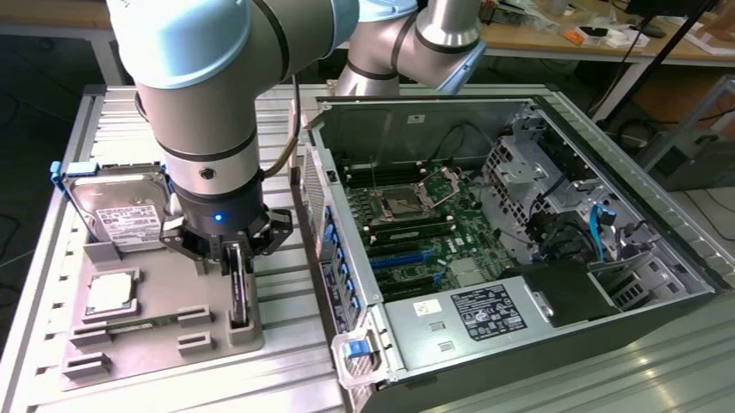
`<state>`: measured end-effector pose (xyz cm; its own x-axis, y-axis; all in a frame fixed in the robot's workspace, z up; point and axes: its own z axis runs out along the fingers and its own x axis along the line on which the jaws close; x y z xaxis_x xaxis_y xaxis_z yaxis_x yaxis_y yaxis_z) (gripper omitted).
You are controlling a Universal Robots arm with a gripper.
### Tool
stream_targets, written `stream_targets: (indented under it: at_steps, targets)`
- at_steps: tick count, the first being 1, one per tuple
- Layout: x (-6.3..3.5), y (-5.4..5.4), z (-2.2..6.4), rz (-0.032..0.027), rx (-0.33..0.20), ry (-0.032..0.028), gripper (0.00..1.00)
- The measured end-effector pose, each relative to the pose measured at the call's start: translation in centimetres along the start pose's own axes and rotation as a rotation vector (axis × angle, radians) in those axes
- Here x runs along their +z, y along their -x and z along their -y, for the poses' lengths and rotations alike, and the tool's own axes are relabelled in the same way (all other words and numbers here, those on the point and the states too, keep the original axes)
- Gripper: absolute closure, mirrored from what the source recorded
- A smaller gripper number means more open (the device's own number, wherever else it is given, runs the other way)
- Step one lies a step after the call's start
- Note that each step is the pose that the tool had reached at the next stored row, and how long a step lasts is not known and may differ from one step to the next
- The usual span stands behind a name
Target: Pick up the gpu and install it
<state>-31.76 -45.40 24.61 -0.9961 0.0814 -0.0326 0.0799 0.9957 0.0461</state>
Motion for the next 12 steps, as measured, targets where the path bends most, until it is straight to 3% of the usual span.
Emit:
stream_targets:
  at_steps: [12]
  targets:
    - [0.14, 0.0, 0.01, 0.0007, 0.0, 0.0, 0.67]
